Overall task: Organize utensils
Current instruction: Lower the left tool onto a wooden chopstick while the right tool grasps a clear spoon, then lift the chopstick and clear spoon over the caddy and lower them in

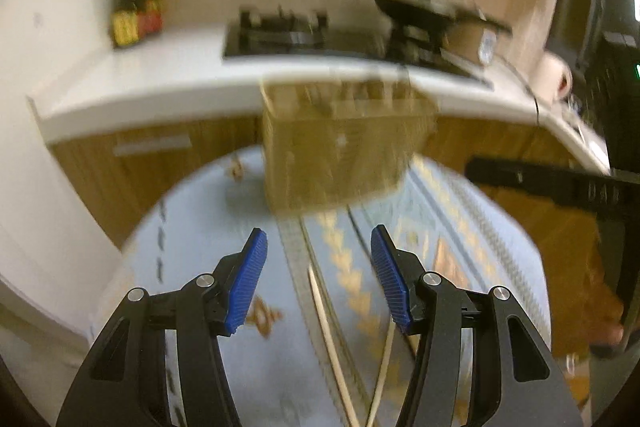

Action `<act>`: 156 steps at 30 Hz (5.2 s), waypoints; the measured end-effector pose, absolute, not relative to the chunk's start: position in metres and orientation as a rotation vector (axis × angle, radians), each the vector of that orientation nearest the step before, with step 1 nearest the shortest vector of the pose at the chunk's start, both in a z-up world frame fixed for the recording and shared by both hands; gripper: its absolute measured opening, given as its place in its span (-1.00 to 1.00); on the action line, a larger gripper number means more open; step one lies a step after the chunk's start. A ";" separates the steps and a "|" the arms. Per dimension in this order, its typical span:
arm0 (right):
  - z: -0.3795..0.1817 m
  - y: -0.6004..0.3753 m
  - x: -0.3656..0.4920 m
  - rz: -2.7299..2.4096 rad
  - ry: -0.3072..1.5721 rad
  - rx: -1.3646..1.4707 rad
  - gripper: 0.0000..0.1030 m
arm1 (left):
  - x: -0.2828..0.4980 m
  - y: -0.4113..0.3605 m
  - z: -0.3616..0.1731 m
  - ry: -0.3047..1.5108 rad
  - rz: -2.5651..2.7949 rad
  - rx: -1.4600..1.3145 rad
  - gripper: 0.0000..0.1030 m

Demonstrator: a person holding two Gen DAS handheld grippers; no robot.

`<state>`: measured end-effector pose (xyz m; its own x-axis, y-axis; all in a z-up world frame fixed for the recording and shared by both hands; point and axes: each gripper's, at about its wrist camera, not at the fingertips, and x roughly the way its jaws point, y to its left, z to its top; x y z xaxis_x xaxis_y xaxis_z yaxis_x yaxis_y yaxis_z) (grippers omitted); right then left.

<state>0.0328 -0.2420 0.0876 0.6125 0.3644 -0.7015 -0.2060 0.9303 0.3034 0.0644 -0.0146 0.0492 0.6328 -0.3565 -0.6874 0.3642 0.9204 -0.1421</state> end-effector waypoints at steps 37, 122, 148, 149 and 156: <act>-0.018 -0.254 0.052 0.290 1.187 0.291 -0.05 | 0.044 -0.062 -0.054 1.067 -0.340 0.017 -0.91; 0.006 -0.260 -0.019 0.371 0.923 0.087 -0.44 | 0.055 -0.054 0.035 0.883 -0.456 -0.015 -0.93; 0.147 -0.298 -0.013 0.471 0.367 0.311 -0.44 | 0.064 -0.026 0.145 0.394 -0.490 -0.230 -0.93; 0.155 -0.300 -0.004 0.479 0.355 0.331 -0.44 | 0.070 -0.026 0.154 0.369 -0.490 -0.236 -0.93; 0.198 -0.306 0.043 0.438 0.267 0.357 -0.44 | 0.108 -0.032 0.197 0.204 -0.484 -0.304 -0.92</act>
<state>0.0426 -0.3059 0.1980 0.8726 0.4562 -0.1744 -0.3640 0.8455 0.3907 0.1076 -0.0316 0.1971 0.8665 -0.4846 -0.1201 0.4246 0.8419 -0.3331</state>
